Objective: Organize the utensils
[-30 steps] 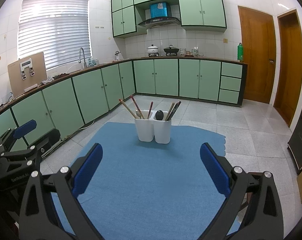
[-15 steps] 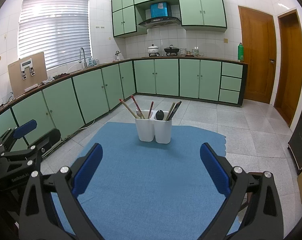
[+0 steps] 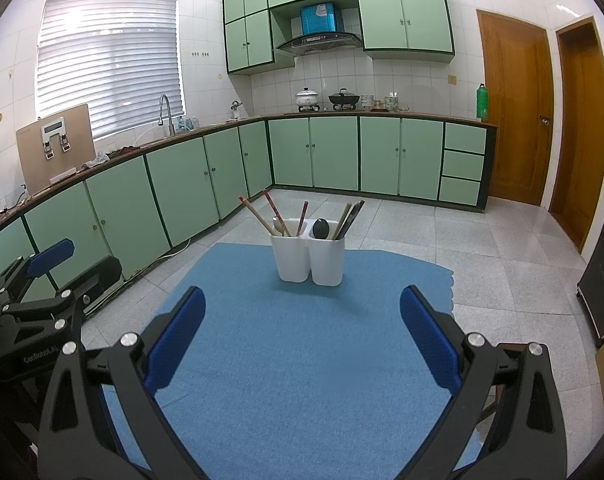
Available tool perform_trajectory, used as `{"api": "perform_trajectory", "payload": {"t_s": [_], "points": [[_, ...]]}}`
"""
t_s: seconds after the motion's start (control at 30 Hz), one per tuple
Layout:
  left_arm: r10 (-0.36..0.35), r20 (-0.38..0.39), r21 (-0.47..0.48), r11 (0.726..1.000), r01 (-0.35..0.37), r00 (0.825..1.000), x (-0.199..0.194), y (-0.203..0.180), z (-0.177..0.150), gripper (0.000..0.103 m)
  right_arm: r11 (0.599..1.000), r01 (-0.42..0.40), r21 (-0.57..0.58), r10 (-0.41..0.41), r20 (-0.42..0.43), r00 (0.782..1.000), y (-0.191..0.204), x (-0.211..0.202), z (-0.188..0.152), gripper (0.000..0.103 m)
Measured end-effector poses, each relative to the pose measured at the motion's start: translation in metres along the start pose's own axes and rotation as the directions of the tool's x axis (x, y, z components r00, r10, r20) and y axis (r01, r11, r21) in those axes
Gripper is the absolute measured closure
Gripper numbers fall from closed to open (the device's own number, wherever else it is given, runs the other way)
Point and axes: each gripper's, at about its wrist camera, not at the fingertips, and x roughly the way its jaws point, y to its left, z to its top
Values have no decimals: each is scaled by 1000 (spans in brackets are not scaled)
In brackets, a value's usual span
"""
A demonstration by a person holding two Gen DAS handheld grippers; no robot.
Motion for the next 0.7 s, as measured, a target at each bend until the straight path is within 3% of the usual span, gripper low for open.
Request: {"api": "perform_trajectory", "payload": {"t_s": [0.7], "points": [[0, -2, 0, 1000, 0, 1000, 0, 0, 0, 6, 1000, -4, 2, 4, -3, 1000, 7, 1, -1, 8]]}}
